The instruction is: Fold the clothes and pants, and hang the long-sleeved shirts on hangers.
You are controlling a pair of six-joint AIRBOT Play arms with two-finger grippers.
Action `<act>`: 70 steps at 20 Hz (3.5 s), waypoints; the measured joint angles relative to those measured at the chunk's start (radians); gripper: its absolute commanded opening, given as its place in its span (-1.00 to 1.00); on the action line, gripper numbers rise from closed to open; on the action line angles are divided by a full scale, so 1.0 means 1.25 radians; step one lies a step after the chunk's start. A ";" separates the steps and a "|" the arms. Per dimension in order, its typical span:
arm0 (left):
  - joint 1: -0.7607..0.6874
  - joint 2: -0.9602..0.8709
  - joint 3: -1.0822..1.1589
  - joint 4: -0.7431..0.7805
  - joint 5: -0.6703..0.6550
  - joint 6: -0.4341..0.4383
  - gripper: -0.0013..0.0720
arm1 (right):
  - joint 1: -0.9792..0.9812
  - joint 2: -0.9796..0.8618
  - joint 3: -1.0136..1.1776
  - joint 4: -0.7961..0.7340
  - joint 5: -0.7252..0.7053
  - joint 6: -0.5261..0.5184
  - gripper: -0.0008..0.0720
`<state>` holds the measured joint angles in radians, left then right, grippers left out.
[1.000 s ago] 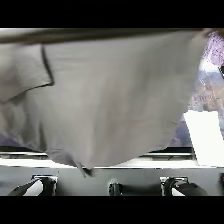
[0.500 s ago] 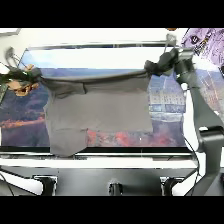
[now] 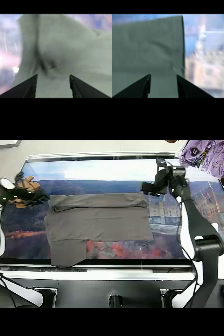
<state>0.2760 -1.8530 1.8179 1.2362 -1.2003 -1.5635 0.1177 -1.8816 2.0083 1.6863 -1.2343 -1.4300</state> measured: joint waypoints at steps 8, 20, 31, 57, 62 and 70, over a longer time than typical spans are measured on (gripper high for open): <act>0.200 0.225 -0.254 -0.069 -0.113 0.035 0.29 | -0.232 0.261 -0.312 0.207 -0.149 -0.193 0.27; 0.260 0.378 -0.530 -0.117 -0.094 0.051 0.30 | -0.331 0.330 -0.879 0.456 -0.007 -0.398 0.35; 0.267 0.387 -0.560 -0.119 -0.091 0.070 0.30 | -0.245 0.247 -0.906 0.539 0.086 -0.454 -0.88; 0.176 0.323 -0.812 -0.263 0.089 0.309 -0.91 | -0.236 0.374 -0.908 0.528 0.080 -0.447 -0.89; 0.123 0.338 -0.701 -0.284 0.064 0.315 -0.91 | -0.229 0.396 -0.852 0.564 0.099 -0.431 -0.89; 0.026 0.419 -0.190 -0.255 0.048 0.278 -0.91 | -0.126 0.427 -0.364 0.507 0.170 -0.372 -0.89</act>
<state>0.3084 -1.3289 1.5806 0.9180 -1.1404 -1.2160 -0.0402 -1.3483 1.5532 2.3196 -1.0218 -1.8950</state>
